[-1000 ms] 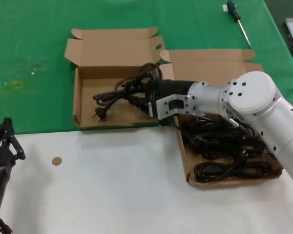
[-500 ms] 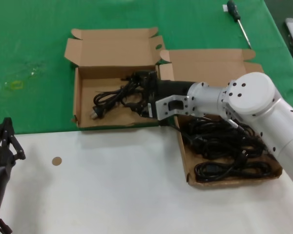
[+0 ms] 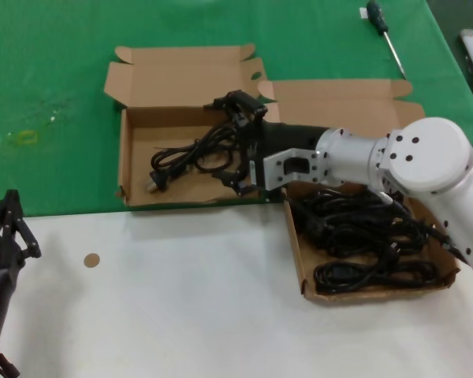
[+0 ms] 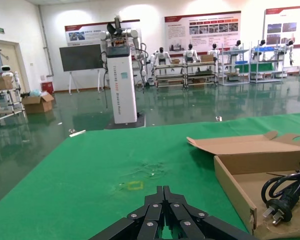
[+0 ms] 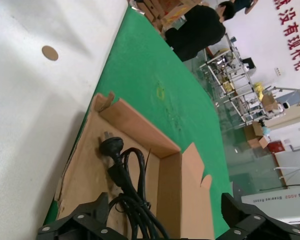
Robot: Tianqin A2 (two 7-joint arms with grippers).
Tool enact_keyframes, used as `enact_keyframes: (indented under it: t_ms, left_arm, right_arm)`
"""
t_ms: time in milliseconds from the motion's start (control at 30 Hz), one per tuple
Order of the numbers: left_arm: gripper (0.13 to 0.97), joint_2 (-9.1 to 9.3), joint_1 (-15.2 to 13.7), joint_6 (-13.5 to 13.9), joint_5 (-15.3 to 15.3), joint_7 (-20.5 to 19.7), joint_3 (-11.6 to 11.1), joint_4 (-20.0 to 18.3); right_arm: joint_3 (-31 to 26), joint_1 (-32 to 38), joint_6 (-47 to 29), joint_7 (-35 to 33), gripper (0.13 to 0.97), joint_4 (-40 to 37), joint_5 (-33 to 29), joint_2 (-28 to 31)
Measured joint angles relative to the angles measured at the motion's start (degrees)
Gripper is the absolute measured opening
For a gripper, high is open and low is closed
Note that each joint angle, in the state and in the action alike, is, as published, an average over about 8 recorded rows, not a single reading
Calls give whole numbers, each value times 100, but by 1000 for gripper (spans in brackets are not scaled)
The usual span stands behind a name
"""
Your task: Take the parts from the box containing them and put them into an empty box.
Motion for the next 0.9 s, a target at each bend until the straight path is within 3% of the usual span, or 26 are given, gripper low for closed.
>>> enact_keyframes:
  t_ms: [233,533,900]
  left_arm:
    - [152,0,0,0,0,0,0,0]
    - [162,0,0,0,0,0,0,0]
    - [243,0,0,0,0,0,0,0]
  right_arm:
    - [53,-138,-2,130,795,364,24,162]
    - [119,-255,76,213,916,470,75,177]
    - [452,-845,527,661,965,844,327,150]
